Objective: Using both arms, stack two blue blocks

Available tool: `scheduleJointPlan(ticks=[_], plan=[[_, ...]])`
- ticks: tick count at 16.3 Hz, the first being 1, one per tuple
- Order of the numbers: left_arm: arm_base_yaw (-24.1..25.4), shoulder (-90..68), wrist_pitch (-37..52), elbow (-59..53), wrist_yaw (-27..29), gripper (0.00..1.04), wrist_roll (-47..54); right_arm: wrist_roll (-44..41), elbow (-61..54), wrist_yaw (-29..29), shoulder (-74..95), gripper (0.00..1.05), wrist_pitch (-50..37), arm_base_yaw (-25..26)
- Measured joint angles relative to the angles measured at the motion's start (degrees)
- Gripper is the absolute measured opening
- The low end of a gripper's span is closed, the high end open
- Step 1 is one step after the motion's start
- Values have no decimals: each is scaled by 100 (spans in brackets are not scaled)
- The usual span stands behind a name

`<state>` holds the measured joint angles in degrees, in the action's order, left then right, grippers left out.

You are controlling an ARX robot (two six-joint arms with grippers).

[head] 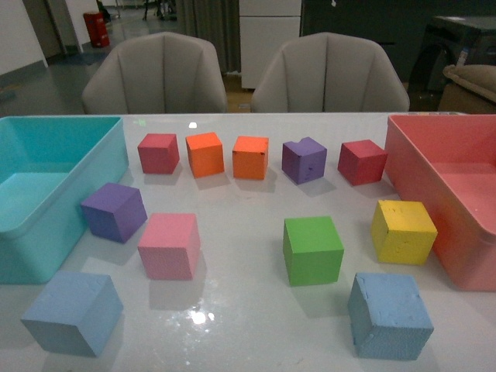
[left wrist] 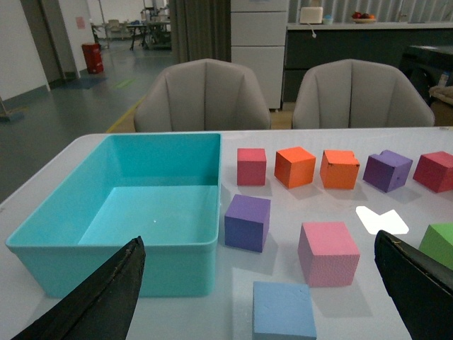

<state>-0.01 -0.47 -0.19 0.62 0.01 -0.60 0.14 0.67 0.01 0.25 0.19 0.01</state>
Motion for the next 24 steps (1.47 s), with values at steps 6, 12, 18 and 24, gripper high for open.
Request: scheduleJointPlan(ticks=[6, 12, 18, 24], plan=[[0, 0, 0, 0, 0, 98, 0, 0, 0, 0, 0, 98, 0, 0], [0, 0, 0, 0, 0, 98, 0, 0, 0, 0, 0, 98, 0, 0], [0, 0, 0, 0, 2, 98, 0, -155, 175, -828, 758, 98, -286, -184], [0, 0, 0, 0, -2, 98, 0, -149, 2328, -719, 4750, 98, -2044, -529]])
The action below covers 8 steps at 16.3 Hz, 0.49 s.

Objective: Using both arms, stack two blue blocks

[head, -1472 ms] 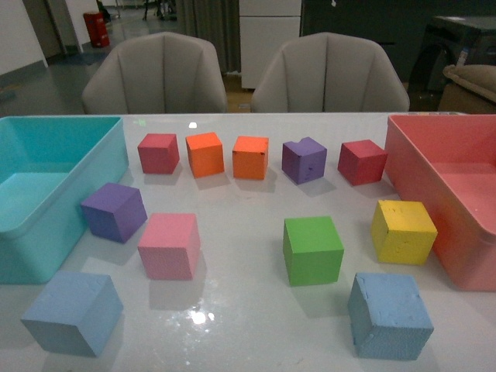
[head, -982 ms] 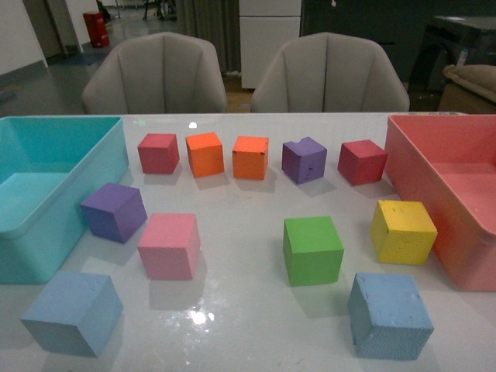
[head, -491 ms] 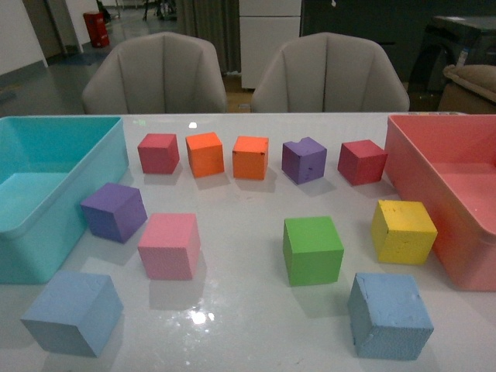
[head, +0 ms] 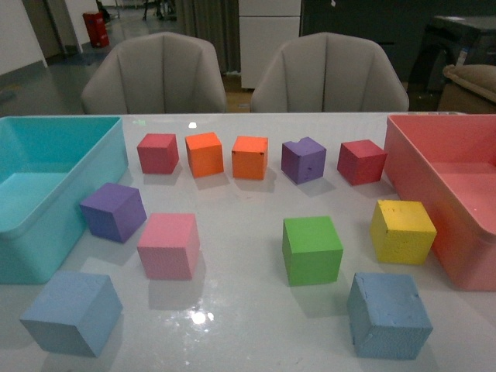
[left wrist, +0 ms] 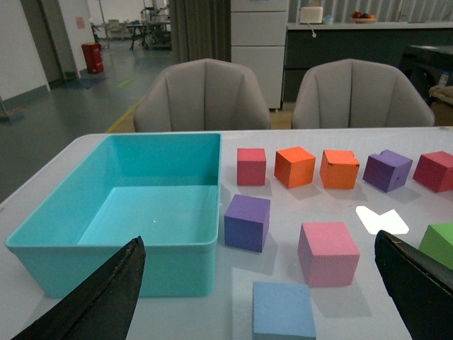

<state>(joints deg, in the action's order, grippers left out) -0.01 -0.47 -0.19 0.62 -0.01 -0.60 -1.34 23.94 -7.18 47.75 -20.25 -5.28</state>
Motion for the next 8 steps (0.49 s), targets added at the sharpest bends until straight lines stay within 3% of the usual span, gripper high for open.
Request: scheduleJointPlan(ticks=[3, 8], plan=[[0, 0, 0, 0, 0, 98, 0, 431, 909, 35, 2533, 98, 398, -581], [0, 0, 0, 0, 0, 98, 0, 997, 1088, -57, 4503, 98, 470, -1283]])
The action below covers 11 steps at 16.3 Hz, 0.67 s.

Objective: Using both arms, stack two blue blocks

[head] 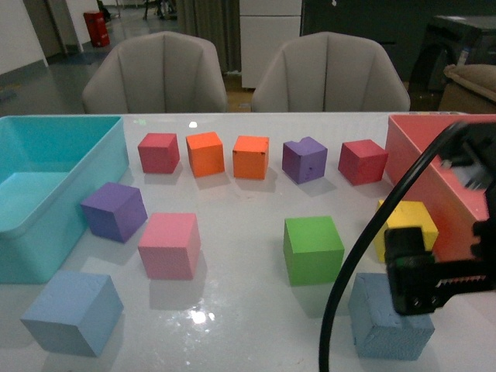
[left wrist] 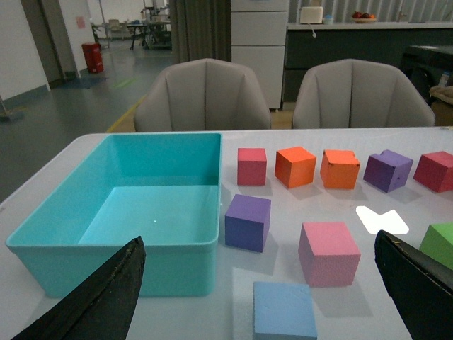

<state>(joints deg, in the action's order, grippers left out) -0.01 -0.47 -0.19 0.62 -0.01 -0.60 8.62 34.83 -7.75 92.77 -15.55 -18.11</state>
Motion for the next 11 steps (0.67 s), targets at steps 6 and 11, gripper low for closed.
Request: scheduleJointPlan(ticks=[6, 11], plan=[[0, 0, 0, 0, 0, 98, 0, 688, 153, 81, 855, 98, -35, -291], [0, 0, 0, 0, 0, 98, 0, 1137, 310, 398, 1266, 98, -96, -291]])
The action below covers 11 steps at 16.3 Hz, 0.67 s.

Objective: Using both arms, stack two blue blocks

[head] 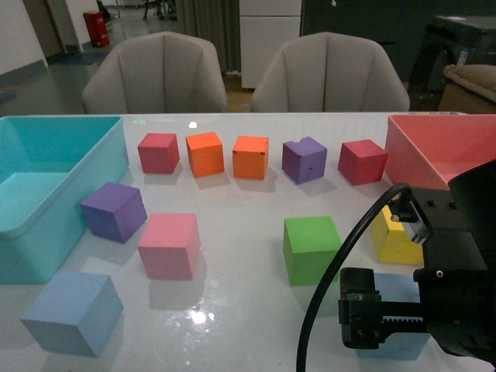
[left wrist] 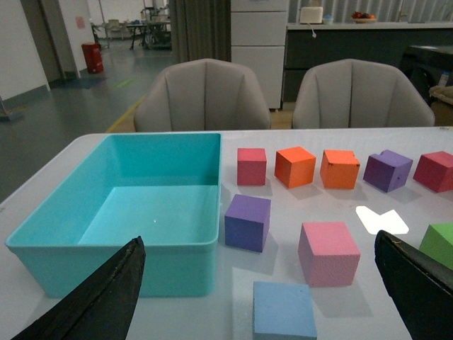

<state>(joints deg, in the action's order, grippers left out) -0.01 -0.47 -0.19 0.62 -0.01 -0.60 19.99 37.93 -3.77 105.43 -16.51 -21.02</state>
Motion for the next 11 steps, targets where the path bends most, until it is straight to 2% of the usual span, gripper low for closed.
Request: scheduleJointPlan(ticks=[3, 4, 7, 8, 11], plan=[[0, 0, 0, 2, 2, 98, 0, 125, -44, 22, 264, 98, -225, 2], [0, 0, 0, 2, 2, 98, 0, 144, -83, 9, 289, 92, -280, 2], [0, 0, 0, 0, 0, 98, 0, 142, -214, 0, 188, 60, -328, 7], [0, 0, 0, 0, 2, 98, 0, 140, -275, -13, 52, 53, -297, 20], [0, 0, 0, 0, 0, 98, 0, 127, -376, 9, -719, 45, 22, 94]])
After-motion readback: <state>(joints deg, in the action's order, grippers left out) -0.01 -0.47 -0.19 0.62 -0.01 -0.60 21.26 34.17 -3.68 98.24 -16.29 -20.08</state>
